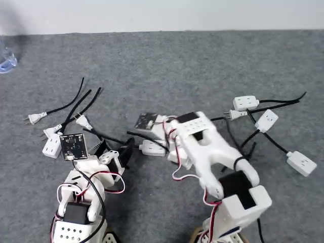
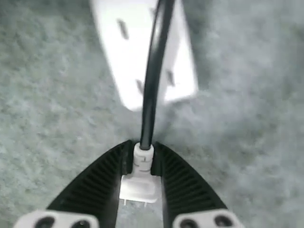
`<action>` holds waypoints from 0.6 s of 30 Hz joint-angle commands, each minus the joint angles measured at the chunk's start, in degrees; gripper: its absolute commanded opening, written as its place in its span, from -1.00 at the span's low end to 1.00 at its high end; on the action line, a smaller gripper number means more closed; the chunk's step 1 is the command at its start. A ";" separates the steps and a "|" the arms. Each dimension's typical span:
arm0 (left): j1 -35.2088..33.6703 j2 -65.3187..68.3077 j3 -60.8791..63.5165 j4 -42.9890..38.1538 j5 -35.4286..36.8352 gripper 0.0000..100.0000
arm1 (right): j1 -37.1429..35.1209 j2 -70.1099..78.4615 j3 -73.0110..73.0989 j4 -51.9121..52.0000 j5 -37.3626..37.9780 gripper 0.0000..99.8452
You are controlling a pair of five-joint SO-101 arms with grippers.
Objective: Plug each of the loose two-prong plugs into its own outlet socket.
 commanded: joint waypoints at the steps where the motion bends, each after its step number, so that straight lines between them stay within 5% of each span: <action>1: 0.35 -0.09 -0.66 0.35 0.00 -0.41 | 3.82 -2.42 -3.25 0.04 0.62 -0.98; 18: 0.35 -0.09 -0.66 0.26 0.00 -0.41 | -1.27 -30.20 1.85 4.70 -5.71 -0.98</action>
